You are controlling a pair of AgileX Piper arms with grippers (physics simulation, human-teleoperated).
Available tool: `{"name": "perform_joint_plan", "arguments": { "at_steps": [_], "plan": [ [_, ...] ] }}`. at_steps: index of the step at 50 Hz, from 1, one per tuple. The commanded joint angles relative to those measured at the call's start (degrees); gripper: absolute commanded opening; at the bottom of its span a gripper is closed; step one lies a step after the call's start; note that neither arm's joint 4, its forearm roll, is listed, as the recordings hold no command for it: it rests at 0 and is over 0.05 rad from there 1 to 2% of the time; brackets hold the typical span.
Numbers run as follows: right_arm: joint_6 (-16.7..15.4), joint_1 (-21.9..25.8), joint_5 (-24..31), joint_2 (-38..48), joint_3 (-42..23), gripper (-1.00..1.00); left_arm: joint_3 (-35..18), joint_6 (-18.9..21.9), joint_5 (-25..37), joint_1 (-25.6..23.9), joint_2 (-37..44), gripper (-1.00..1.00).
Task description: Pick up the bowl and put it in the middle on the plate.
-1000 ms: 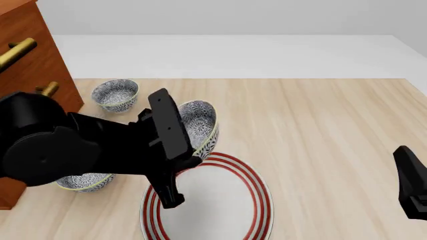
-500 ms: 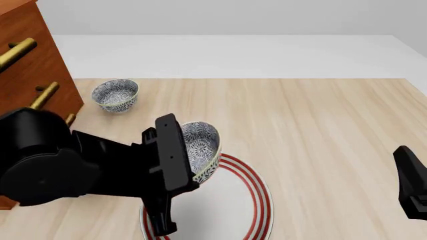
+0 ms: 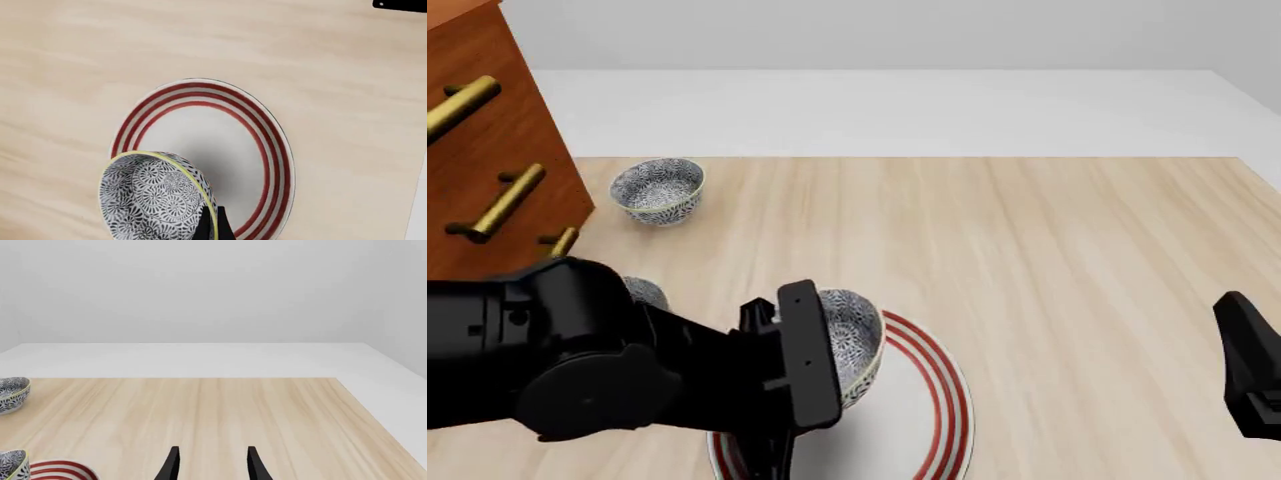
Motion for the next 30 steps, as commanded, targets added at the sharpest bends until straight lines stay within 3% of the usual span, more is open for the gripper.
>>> {"name": "perform_joint_plan", "arguments": {
  "at_steps": [1,30],
  "plan": [
    [0.0,0.0,0.0,0.0,0.0,1.0,-0.1,-2.3,-1.1,-2.6,3.2,-1.0],
    [0.0,0.0,0.0,0.0,0.0,1.0,0.3,-7.0,-3.8,-7.7,9.8,-1.0]
  ]
}}
